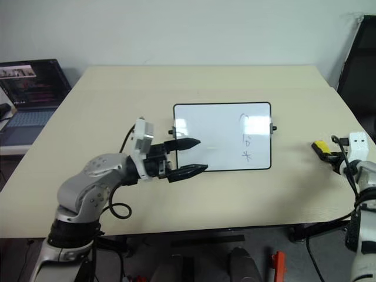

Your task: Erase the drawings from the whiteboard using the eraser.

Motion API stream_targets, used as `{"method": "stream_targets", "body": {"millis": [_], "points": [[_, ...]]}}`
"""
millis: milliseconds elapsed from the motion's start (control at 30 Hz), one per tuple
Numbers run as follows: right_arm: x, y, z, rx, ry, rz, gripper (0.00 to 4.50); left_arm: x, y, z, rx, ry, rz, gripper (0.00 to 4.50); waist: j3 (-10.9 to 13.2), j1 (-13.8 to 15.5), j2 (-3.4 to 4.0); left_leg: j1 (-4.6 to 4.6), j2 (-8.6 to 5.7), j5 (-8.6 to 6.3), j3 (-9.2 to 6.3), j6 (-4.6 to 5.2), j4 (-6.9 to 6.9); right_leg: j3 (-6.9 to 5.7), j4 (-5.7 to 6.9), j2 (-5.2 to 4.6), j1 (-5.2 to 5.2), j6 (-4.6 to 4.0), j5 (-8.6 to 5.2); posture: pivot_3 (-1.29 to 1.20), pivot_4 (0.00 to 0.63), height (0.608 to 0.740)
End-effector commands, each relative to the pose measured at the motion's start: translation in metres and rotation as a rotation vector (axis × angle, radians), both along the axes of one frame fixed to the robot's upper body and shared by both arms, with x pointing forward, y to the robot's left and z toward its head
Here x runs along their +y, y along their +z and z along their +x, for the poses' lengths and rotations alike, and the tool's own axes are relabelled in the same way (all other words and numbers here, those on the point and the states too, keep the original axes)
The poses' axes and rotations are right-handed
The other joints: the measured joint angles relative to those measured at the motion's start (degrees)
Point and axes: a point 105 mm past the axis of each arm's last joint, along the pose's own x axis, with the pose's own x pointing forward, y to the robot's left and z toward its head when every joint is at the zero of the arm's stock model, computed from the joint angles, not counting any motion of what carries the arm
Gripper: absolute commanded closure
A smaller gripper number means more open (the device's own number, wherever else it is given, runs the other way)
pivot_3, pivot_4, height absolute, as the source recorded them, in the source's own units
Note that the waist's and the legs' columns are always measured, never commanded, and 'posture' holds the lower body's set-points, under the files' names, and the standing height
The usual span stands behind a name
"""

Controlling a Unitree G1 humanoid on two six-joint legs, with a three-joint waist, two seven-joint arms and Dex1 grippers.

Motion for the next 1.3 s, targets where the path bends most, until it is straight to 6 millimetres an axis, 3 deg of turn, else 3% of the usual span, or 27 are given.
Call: {"method": "stream_targets", "body": {"millis": [33,367,500,733,900,1300], "points": [[0.006,0.014,-0.005,-0.033,0.038,0.009,3.55,-0.007,0.008,-0.001,-0.041,-0.03,-0.019,0.0,0.0,0.1,0.01,0.0,0.0,0.0,0.01,0.0,0.01,0.01,0.01,0.0,0.0,0.0,0.0,0.0,0.15,0.74],[0.035,0.016,-0.037,-0.032,0.045,0.012,3.56,-0.014,0.006,0.002,-0.041,-0.065,-0.028,0.0,0.0,0.1,0.02,0.02,0.11,0.0,0.02,0.0,0.03,0.01,0.05,0.09,0.0,0.12,-0.07,0.0,0.15,0.74],[0.045,0.048,-0.038,-0.163,0.066,-0.006,3.56,-0.007,0.004,0.009,-0.055,-0.038,-0.006,0.0,0.0,0.1,0.02,0.03,0.13,0.0,0.06,0.0,0.04,0.03,0.05,0.11,-0.01,0.17,-0.1,0.0,0.15,0.74],[0.056,0.088,-0.041,-0.28,0.128,-0.036,3.56,0.029,0.004,0.028,-0.082,0.079,0.056,0.0,0.0,0.1,0.02,0.0,0.22,0.0,0.04,0.0,0.03,0.0,0.03,0.2,-0.04,0.16,-0.12,0.0,0.15,0.74],[0.079,0.116,-0.039,-0.381,0.24,-0.038,3.56,0.046,0.008,0.033,-0.11,0.131,0.076,0.0,0.0,0.1,0.02,-0.03,0.24,-0.01,0.04,0.0,0.03,-0.01,0.0,0.2,-0.06,0.15,-0.11,0.0,0.15,0.74],[0.142,0.15,-0.018,-0.514,0.531,-0.11,3.56,0.059,0.031,0.031,-0.21,0.193,0.106,0.0,0.0,0.0,0.02,-0.04,0.28,-0.01,0.06,0.0,0.02,-0.01,0.01,0.22,-0.1,0.12,-0.1,0.0,0.15,0.74]]}}
